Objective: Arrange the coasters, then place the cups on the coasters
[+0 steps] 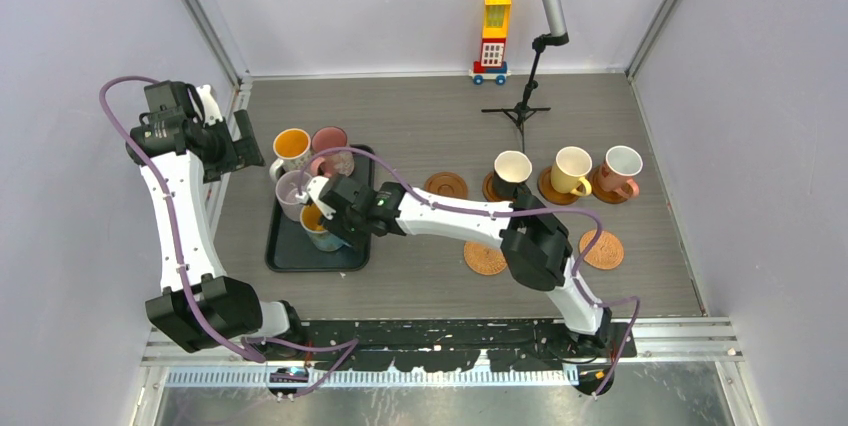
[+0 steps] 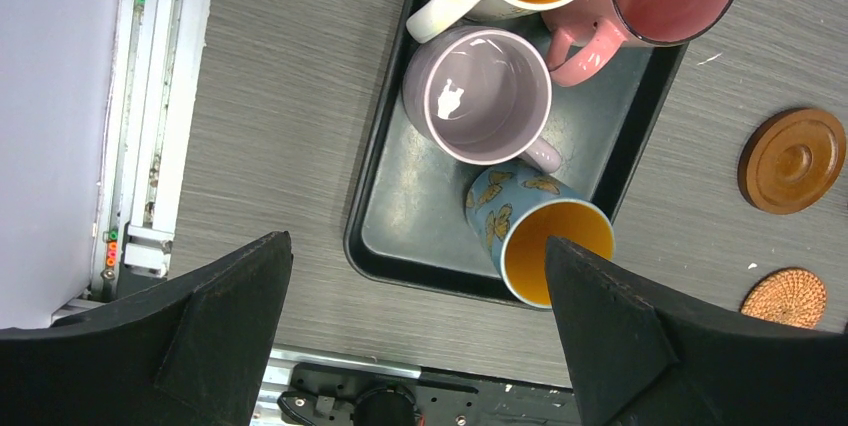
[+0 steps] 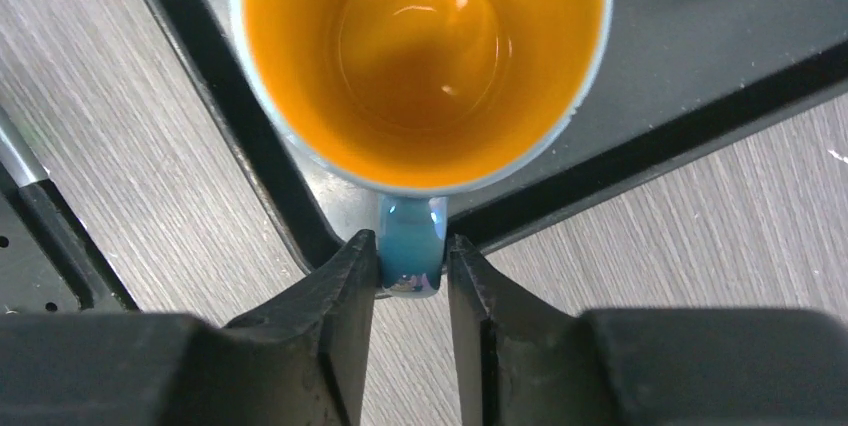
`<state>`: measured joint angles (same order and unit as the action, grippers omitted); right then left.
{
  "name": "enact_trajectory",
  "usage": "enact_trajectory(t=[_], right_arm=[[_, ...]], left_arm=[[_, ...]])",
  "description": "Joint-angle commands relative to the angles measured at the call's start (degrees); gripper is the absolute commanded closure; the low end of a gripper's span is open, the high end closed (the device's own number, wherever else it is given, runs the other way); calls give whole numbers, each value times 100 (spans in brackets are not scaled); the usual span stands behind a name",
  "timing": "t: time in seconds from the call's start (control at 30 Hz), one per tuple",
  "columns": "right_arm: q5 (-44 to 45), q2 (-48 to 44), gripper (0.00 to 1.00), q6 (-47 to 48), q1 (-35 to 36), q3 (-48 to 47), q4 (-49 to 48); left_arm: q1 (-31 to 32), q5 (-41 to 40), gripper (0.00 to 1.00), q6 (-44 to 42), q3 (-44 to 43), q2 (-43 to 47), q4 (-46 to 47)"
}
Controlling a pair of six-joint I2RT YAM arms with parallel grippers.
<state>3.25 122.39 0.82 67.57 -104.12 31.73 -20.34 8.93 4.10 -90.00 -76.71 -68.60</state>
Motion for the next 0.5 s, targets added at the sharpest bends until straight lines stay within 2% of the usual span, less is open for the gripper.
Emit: enact_trajectory(t=[0.0,0.13,0.47], right_arm=[[-149,-237,58,-75,-63,-210,74],[-197,0,52,-300,-68,-475,216],[-52,514,51,-339,-64,-896,369]], left_arm=[[-42,82,0,13,-174,17,127],[-36,60,0,-5,-185,15,116],[-33,42,0,-41,-195,24,90]])
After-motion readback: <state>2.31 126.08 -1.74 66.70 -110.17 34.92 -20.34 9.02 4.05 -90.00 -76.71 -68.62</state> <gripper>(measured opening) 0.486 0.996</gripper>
